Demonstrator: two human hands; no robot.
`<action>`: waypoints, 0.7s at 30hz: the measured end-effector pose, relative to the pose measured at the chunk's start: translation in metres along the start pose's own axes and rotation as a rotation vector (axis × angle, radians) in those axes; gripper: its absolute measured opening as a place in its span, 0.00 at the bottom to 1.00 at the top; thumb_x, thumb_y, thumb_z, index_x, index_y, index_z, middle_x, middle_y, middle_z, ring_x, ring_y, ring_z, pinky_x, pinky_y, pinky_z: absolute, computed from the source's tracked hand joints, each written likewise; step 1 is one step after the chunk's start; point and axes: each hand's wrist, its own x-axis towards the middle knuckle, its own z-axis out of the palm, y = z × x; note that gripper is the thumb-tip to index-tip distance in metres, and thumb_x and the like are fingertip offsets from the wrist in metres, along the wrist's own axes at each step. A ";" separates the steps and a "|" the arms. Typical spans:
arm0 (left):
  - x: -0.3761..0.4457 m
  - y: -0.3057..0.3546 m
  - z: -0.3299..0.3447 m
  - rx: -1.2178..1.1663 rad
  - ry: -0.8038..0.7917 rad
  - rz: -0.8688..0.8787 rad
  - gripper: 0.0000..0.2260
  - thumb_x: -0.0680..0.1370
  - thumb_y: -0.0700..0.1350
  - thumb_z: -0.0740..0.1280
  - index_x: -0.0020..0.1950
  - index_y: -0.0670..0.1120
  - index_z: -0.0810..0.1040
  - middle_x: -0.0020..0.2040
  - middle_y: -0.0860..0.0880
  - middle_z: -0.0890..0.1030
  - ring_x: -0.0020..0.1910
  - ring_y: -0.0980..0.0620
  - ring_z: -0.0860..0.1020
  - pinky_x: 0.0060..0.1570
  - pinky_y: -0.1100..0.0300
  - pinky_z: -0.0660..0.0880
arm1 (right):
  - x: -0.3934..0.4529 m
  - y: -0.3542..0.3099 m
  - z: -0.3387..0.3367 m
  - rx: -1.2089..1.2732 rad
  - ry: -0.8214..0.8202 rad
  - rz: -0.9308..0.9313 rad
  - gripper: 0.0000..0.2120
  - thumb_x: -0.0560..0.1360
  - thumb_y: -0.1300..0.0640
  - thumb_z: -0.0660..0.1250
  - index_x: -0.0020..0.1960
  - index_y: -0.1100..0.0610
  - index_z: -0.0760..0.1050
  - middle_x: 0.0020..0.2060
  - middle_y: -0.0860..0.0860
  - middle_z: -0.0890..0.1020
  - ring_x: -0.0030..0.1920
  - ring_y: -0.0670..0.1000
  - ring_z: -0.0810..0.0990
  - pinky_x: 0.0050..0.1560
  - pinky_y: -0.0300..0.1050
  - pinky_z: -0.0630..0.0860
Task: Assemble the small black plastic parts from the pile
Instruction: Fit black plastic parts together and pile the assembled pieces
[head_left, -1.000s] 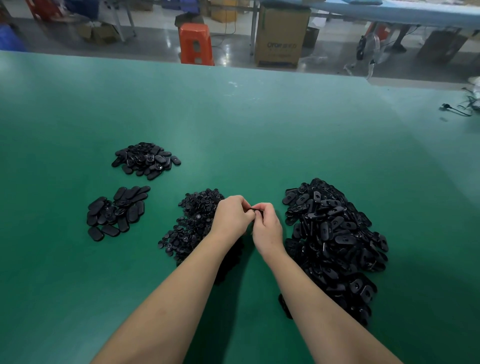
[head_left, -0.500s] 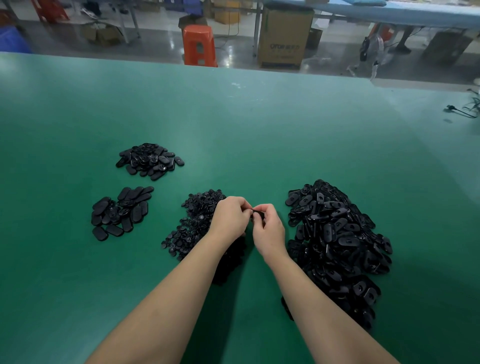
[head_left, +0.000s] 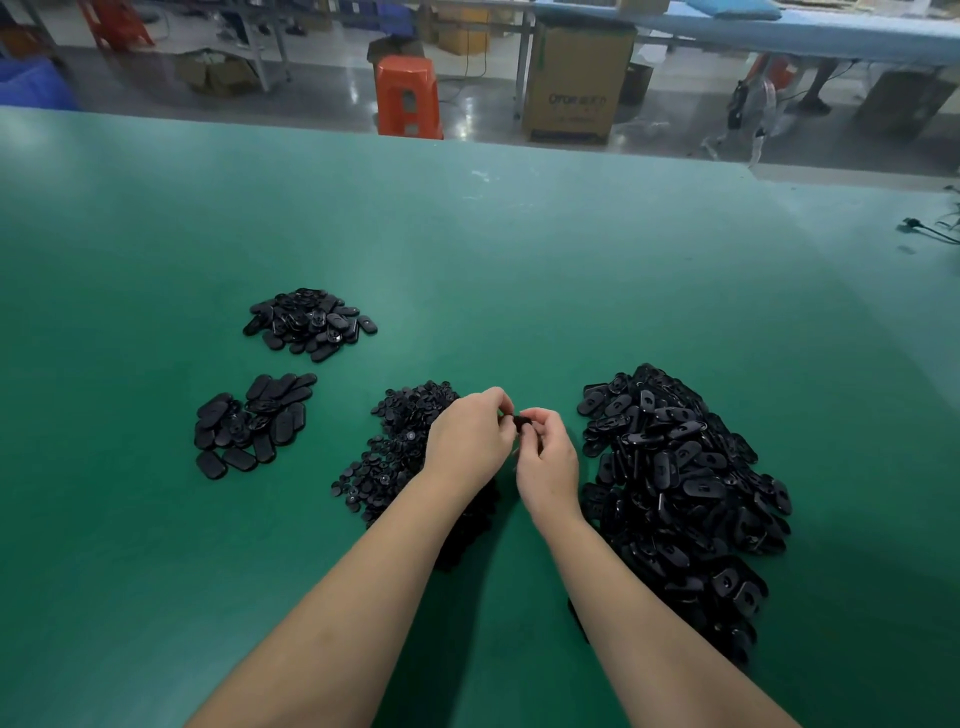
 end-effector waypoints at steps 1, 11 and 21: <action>0.000 -0.001 0.000 0.024 -0.024 0.007 0.09 0.79 0.47 0.64 0.56 0.50 0.81 0.49 0.51 0.84 0.50 0.48 0.80 0.45 0.56 0.74 | 0.000 0.000 0.000 -0.001 -0.004 -0.009 0.08 0.82 0.61 0.61 0.53 0.50 0.75 0.47 0.44 0.82 0.50 0.49 0.80 0.54 0.47 0.76; -0.005 -0.022 -0.010 0.094 0.100 -0.010 0.09 0.79 0.53 0.65 0.52 0.54 0.84 0.48 0.51 0.77 0.46 0.48 0.79 0.40 0.58 0.69 | 0.000 0.000 0.000 0.016 -0.042 0.033 0.09 0.82 0.59 0.60 0.55 0.49 0.77 0.46 0.48 0.83 0.46 0.52 0.81 0.51 0.52 0.78; -0.017 -0.147 -0.088 0.075 0.396 -0.437 0.10 0.79 0.43 0.66 0.56 0.43 0.84 0.46 0.43 0.84 0.39 0.44 0.78 0.38 0.57 0.72 | 0.000 0.003 0.000 -0.041 -0.080 0.003 0.06 0.81 0.58 0.62 0.53 0.49 0.77 0.40 0.44 0.80 0.37 0.44 0.74 0.41 0.42 0.71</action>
